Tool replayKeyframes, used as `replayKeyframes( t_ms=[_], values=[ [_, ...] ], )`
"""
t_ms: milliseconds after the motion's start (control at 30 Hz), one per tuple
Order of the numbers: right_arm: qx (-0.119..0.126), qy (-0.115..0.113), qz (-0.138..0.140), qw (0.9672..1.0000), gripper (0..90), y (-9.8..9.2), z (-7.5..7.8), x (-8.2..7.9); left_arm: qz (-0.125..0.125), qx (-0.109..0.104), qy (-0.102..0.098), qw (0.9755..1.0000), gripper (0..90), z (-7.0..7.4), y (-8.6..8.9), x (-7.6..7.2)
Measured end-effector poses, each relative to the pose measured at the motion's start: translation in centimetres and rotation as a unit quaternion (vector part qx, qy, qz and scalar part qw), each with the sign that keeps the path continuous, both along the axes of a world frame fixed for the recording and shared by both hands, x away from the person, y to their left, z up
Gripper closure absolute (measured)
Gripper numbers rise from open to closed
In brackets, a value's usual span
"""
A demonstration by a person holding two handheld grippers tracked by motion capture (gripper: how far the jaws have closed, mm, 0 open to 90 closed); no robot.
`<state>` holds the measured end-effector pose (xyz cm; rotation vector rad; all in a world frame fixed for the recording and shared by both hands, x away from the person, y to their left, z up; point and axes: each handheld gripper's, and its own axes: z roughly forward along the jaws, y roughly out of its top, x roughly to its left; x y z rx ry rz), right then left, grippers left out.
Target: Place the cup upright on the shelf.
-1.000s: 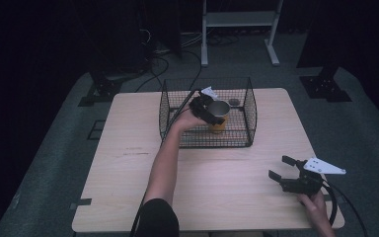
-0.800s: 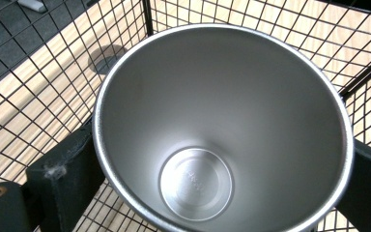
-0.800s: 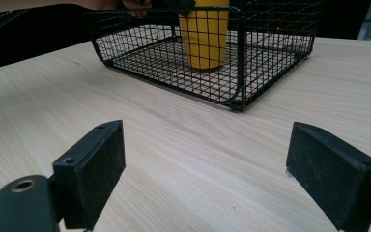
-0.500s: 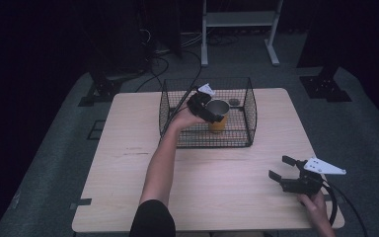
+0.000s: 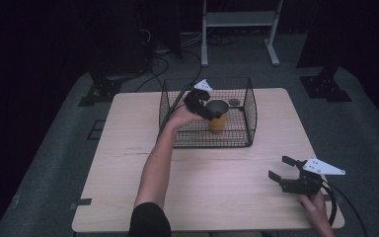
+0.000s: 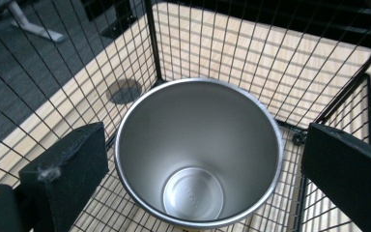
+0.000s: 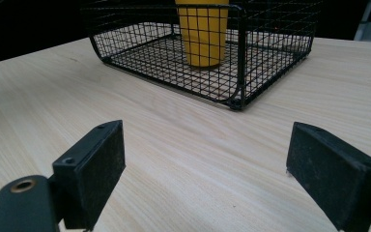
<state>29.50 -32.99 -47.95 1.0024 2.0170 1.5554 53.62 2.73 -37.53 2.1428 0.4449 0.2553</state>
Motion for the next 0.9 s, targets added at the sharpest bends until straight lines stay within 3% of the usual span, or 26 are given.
replayKeyframes(
  t_ms=[233,667,900],
  values=[
    [-0.001,-0.001,0.0,1.0,12.7,0.0,0.0,0.0,-0.005,-0.013,-0.014,0.9998,2.4,1.1,0.3,-0.9],
    [-0.005,-0.002,-0.003,1.0,12.7,0.1,0.0,-0.1,-0.006,-0.043,-0.028,0.9987,2.4,1.9,2.0,-3.1],
    [-0.005,-0.002,-0.004,1.0,12.7,0.2,0.0,-0.1,-0.008,-0.05,-0.033,0.9982,2.5,2.3,2.6,-4.4]
  ],
)
